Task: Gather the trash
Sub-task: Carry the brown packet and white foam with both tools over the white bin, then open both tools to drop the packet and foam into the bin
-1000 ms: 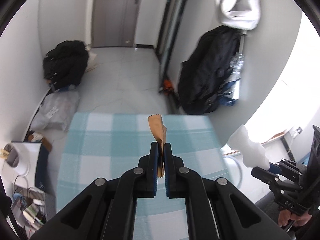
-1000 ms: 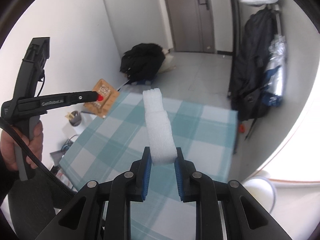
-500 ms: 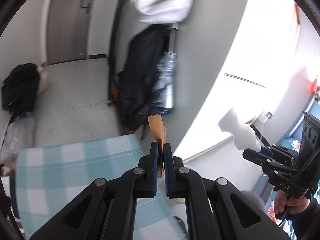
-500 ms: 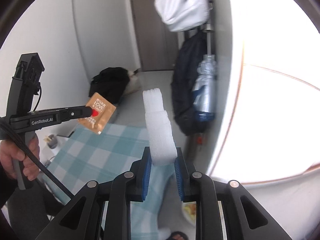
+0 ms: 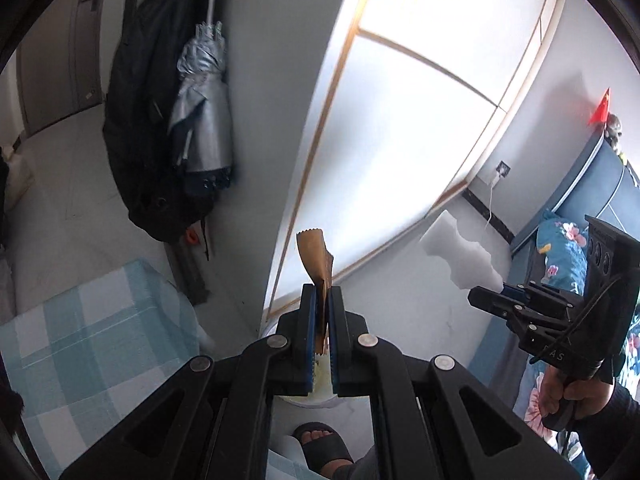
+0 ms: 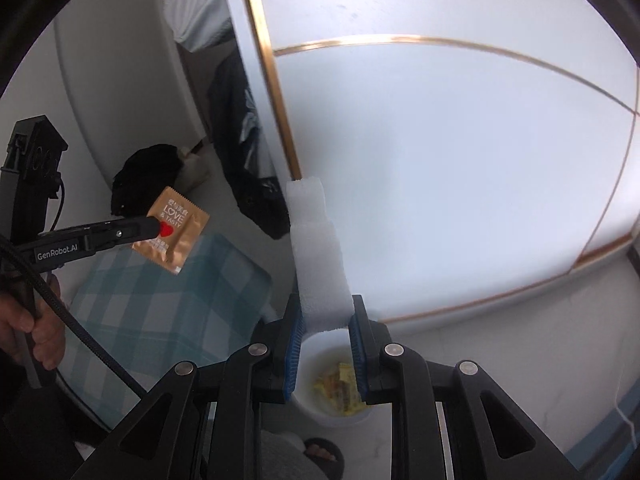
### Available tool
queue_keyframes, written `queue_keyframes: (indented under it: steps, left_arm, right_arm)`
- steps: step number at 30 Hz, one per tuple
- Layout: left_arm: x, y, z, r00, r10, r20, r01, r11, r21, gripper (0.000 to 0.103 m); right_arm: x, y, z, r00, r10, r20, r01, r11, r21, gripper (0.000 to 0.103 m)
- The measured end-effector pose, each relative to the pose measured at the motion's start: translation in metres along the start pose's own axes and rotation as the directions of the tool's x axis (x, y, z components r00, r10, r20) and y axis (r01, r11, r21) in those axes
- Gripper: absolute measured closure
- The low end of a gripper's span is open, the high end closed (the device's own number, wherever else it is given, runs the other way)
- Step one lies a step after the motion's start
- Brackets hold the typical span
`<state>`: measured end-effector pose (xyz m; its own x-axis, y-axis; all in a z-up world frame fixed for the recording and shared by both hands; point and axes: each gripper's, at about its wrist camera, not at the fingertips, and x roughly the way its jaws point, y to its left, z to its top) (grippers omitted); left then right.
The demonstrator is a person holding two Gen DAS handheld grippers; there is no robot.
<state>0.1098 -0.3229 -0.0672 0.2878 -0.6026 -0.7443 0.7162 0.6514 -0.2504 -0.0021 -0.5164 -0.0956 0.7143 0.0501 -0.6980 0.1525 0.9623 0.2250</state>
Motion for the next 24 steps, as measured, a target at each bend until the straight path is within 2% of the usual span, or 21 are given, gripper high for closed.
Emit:
queue_keyframes:
  steps: [3,7,11,13,15,18,20,24]
  left_arm:
    - [0.026,-0.007,-0.003,0.998,-0.017,-0.06,0.019,0.999,0.03,0.101]
    - [0.059,-0.014,-0.004,0.99,0.001,-0.143,0.012,0.996,0.09,0.101]
    - [0.094,-0.018,-0.006,0.972,0.002,-0.237,0.023,0.994,0.102,0.101]
    - [0.109,-0.016,-0.009,0.956,0.006,-0.295,0.021,0.996,0.085,0.101]
    - [0.124,-0.018,-0.013,0.935,0.05,-0.351,-0.015,0.995,0.1,0.101]
    - [0.138,-0.024,-0.017,0.916,0.068,-0.396,-0.018,0.992,0.128,0.101]
    - [0.15,-0.025,-0.022,0.889,0.105,-0.445,-0.045,0.989,0.144,0.101]
    - [0.169,-0.022,-0.026,0.854,0.1,-0.51,-0.047,0.992,0.114,0.101]
  right_arm:
    - [0.018,-0.022,-0.015,1.0,-0.008,-0.028,0.01,0.998,0.054,0.082]
    - [0.045,-0.047,-0.037,0.997,-0.009,-0.08,0.019,0.992,0.129,0.082]
    - [0.076,-0.061,-0.061,0.989,0.011,-0.145,0.014,0.986,0.164,0.082]
    - [0.088,-0.063,-0.069,0.985,0.023,-0.171,0.008,0.984,0.179,0.082]
    - [0.103,-0.066,-0.08,0.978,0.051,-0.201,-0.008,0.978,0.207,0.082]
    - [0.118,-0.071,-0.094,0.969,0.083,-0.233,-0.026,0.971,0.238,0.082]
    - [0.129,-0.071,-0.103,0.961,0.104,-0.257,-0.037,0.967,0.253,0.082]
    - [0.155,-0.066,-0.12,0.939,0.146,-0.31,-0.056,0.959,0.279,0.082]
